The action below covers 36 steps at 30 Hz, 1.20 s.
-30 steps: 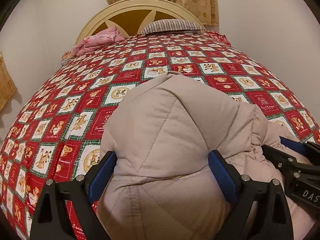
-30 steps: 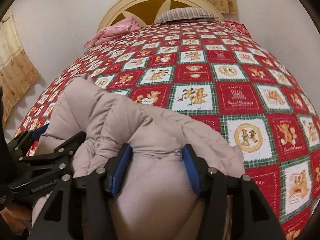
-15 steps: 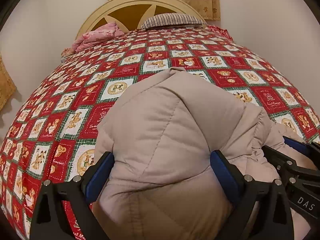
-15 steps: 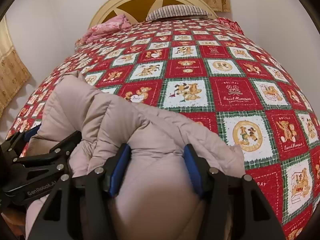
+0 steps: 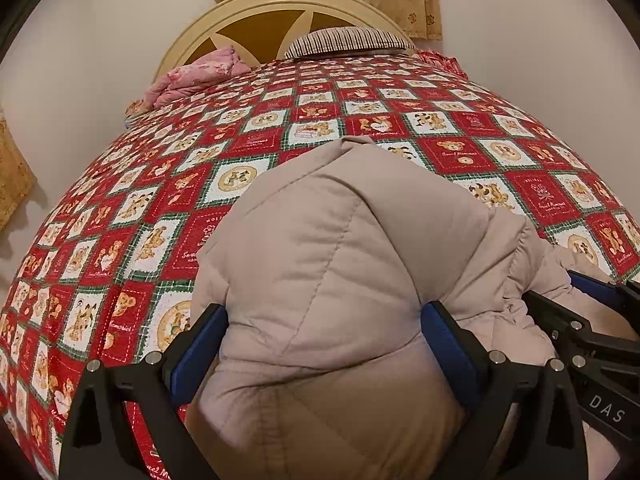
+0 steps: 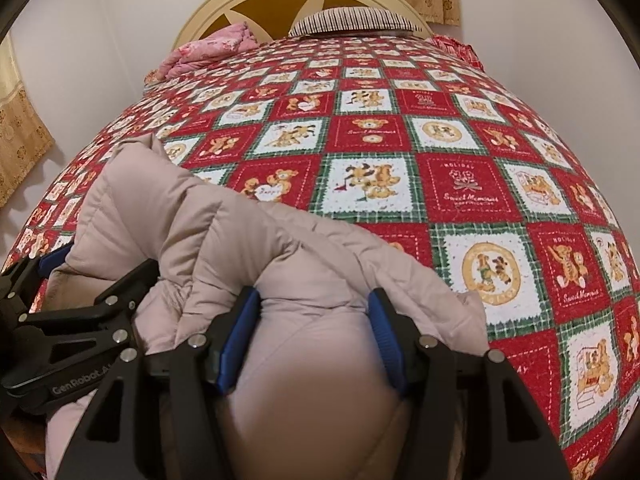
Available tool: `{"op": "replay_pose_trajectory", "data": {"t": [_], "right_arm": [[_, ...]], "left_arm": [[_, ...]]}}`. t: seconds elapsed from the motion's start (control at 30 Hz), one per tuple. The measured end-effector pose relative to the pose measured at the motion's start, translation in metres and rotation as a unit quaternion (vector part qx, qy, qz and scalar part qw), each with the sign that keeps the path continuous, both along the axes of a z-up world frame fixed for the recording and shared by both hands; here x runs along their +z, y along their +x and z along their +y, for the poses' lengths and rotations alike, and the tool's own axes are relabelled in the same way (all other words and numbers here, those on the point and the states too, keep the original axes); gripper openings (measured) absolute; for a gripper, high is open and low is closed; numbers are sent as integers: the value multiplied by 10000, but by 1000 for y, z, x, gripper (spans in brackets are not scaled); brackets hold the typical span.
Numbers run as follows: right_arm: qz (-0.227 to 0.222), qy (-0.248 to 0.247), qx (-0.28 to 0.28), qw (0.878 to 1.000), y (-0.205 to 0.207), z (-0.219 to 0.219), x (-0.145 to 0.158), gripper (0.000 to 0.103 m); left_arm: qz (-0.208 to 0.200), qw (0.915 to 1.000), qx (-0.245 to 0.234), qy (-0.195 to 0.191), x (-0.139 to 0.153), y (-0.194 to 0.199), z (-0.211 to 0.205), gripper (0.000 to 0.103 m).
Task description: Fold large clothes
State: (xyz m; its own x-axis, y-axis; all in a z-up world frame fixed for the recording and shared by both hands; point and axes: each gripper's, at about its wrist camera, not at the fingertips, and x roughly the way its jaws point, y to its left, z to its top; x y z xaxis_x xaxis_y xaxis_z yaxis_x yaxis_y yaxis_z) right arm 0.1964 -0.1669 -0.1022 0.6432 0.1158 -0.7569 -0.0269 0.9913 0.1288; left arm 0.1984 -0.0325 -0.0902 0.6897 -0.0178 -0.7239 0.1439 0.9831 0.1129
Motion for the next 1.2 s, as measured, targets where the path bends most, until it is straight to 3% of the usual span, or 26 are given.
{"op": "replay_pose_trajectory", "data": {"t": [0.3,0.37,0.4,0.43,0.5,0.6,0.7,0.77,0.8,0.87,0.97,1.07,1.13,1.2], "right_arm": [[-49,92,45,9999,-12,-6,12,65],[-132,343,82,9993,-26,-18,27,77],[-331,489,26,9983,-38,-26,37,94],[-466,504,-57,9976,-46,-32,43,103],[-485,444,-63,9978,-55,-39,45,103],[169,607,185,9978,-46,-41,21,103],[331,1484,124,9883,-46,-59,-1,103],[560,2379,109,9696,-43,-73,-23,103],[449,2523,139,9665,-46,-75,-27,103],[356,2326,306,9714,-49,-68,-24,103],[345,2161,484,9746,-49,-60,-23,103],[205,2147,564,9748,-51,-58,-24,103],[94,2159,573,9747,-53,-58,-24,102],[8,2185,605,9740,-56,-60,-24,101]], "left_arm": [[-42,9999,-62,-114,2,-2,2,99],[-32,9999,-56,-152,2,-1,3,99],[-31,9999,-52,-158,2,0,3,99],[-33,9999,-49,-157,2,-1,2,99],[-42,9999,-45,-155,3,-1,2,99],[-62,9998,-59,-169,4,-3,2,99],[-57,9997,-81,-203,5,-4,3,99],[-16,9994,-128,-327,7,-4,6,99],[22,9989,-168,-431,7,-4,9,99],[151,9970,-275,-703,9,-4,17,99],[496,9833,-762,-1579,18,-6,44,99],[354,9508,-881,-2950,32,-31,97,99],[285,9394,-713,-3342,32,-49,126,99],[357,9350,-547,-3485,24,-59,141,99]]}}
